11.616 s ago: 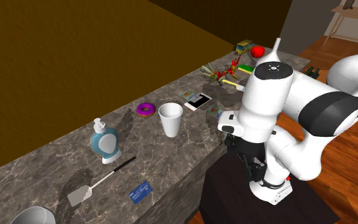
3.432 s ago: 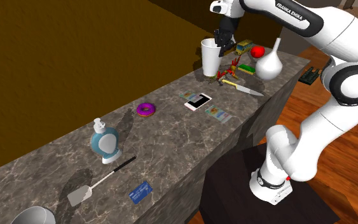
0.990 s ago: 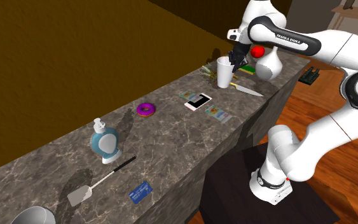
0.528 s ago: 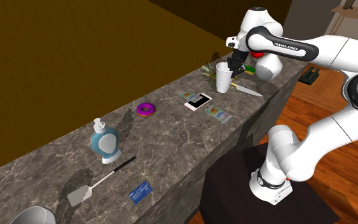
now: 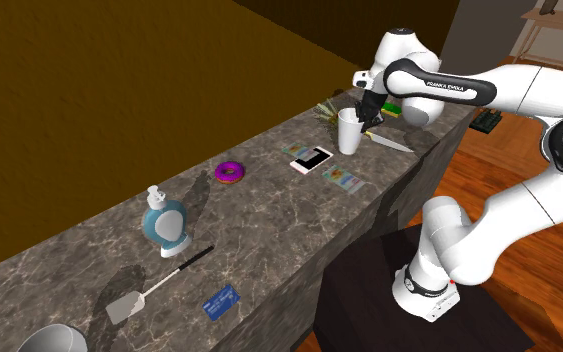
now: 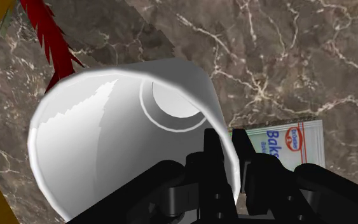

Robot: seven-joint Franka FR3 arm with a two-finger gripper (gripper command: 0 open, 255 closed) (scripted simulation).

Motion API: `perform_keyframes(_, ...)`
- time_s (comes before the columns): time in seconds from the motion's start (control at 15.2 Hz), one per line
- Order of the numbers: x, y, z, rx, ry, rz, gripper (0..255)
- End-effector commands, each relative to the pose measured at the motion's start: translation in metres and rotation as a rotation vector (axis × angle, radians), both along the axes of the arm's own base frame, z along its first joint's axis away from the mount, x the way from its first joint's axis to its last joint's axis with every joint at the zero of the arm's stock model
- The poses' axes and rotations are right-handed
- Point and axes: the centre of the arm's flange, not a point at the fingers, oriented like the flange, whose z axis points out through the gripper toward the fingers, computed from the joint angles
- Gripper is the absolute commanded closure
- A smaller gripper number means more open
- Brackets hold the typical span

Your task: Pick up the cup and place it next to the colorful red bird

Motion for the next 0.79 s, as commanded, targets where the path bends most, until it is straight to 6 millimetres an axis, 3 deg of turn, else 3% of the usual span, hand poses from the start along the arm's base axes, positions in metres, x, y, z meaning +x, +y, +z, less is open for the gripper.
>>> perform_keyframes(0.0,-0.001,0.000,-0.012,0.000,0.000,0.000,255)
perform_keyframes(0.2,-0.001,0.000,-0.027,0.000,0.000,0.000,255)
perform_keyframes(0.66,-0.001,0.000,-0.027,0.000,0.000,0.000,255)
perform_keyframes(0.73,-0.001,0.000,-0.028,0.000,0.000,0.000,0)
